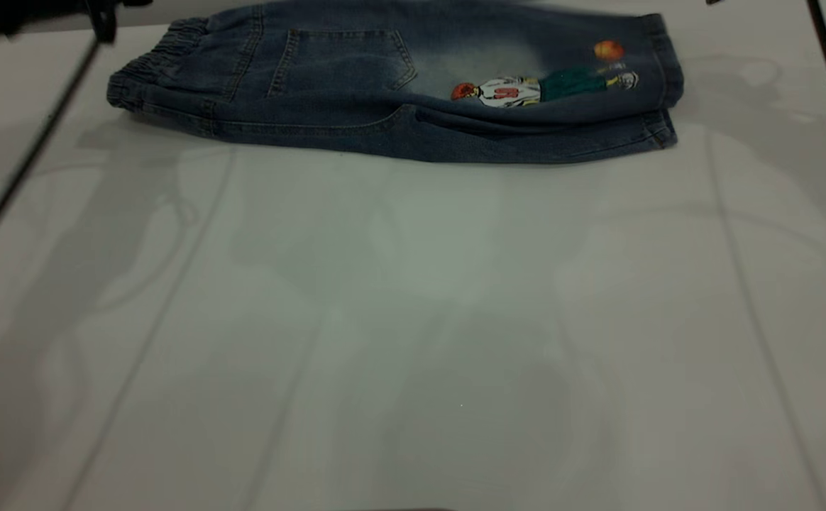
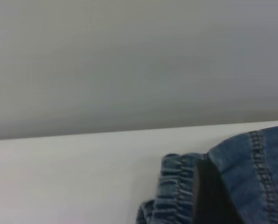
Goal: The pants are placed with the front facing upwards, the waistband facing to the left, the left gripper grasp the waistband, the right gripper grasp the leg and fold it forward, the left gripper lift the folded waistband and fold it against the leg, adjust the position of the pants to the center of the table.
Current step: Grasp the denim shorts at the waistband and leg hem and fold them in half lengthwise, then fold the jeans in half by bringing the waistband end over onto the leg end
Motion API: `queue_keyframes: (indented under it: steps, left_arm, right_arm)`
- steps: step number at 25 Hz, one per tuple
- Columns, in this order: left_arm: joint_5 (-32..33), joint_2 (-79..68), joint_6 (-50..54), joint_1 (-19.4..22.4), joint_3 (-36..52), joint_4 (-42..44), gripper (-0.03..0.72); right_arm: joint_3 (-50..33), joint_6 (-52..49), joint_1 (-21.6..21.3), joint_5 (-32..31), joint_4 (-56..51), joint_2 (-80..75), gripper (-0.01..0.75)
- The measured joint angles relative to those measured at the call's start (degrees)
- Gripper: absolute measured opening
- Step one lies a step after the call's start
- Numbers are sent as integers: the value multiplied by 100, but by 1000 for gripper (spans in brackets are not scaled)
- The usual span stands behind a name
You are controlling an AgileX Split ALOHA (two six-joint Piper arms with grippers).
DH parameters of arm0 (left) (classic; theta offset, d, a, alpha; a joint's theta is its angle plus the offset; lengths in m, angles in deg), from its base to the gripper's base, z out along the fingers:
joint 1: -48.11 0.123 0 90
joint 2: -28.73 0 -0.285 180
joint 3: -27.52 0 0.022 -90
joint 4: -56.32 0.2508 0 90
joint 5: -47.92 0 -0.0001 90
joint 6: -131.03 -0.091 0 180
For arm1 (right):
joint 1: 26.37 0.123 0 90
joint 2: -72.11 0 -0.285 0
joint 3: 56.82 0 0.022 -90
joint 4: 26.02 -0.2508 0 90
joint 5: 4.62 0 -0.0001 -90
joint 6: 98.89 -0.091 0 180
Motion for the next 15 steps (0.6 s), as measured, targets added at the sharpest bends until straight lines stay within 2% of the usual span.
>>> queue_keyframes:
  steps: [2, 4, 7, 9, 12, 15]
  left_arm:
    - [918, 327, 30, 0, -75, 0, 384]
    - [2183, 677, 49, 23, -221, 0, 396]
    - [4031, 955, 89, 215, -664, 0, 398]
    - [5137, 973, 169, 427, -1053, 0, 399]
    - [6219, 911, 261, 824, -1643, 0, 401]
    - [6730, 794, 355, 1081, -2049, 43, 402]
  right_arm:
    - [2, 38, 22, -387, -115, 146, 561]
    - [2, 152, 81, -703, -210, 218, 568]
    - [2, 388, 356, -969, -251, 223, 569]
    - [2, 595, 689, -972, -251, 223, 570]
    - [2, 847, 1121, -972, -262, 218, 570]
    - [2, 1012, 1515, -962, -265, 218, 570]
